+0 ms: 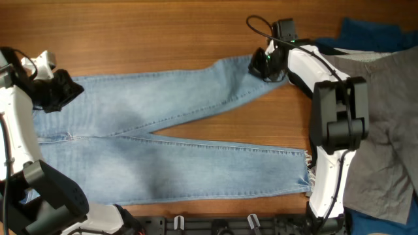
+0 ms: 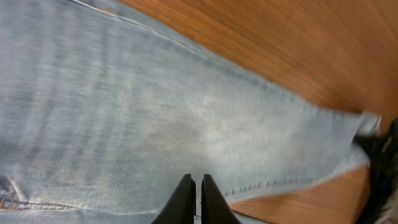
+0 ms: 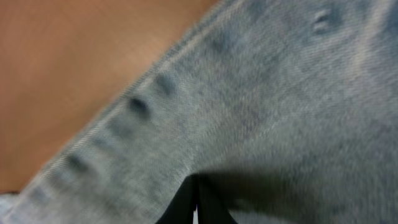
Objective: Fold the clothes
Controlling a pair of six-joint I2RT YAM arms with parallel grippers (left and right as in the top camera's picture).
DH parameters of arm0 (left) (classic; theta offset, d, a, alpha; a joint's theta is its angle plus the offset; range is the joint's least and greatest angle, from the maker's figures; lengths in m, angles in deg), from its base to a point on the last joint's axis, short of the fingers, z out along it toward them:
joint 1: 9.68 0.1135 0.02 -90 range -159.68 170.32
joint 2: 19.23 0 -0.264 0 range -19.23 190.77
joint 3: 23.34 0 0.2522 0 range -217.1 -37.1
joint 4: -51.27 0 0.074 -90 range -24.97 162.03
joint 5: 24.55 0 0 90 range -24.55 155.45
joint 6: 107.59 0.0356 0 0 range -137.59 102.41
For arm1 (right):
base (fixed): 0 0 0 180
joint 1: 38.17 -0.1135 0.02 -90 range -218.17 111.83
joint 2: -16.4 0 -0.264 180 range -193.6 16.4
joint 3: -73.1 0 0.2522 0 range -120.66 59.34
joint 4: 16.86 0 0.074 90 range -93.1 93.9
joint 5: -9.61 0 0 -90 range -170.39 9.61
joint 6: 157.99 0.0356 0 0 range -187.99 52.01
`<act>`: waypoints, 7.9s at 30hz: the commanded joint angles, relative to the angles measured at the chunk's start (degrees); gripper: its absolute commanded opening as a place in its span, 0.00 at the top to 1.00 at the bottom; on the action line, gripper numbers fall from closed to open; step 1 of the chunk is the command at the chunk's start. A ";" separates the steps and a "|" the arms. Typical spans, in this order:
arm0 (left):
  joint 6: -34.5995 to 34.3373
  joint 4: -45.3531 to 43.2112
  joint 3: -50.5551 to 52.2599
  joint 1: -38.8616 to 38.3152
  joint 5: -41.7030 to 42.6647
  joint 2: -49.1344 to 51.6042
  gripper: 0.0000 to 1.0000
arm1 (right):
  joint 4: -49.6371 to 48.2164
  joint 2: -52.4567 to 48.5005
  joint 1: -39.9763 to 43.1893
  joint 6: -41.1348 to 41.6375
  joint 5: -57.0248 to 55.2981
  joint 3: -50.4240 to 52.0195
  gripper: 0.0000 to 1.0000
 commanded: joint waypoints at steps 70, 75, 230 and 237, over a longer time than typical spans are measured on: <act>-5.60 17.64 -24.94 -17.68 -7.43 12.92 0.90 | -17.68 5.53 4.48 -8.90 -3.50 14.19 0.96; -5.64 25.07 -24.94 -14.23 -7.41 12.90 0.92 | -23.28 -3.13 4.50 0.63 -5.79 13.64 0.96; -22.64 -17.49 20.22 43.34 -24.65 8.83 0.96 | 28.02 40.81 17.53 -5.22 -9.94 38.58 0.96; -24.04 -7.61 17.62 43.34 -24.30 -8.92 0.96 | 40.06 54.12 17.53 -7.54 -9.33 17.09 0.96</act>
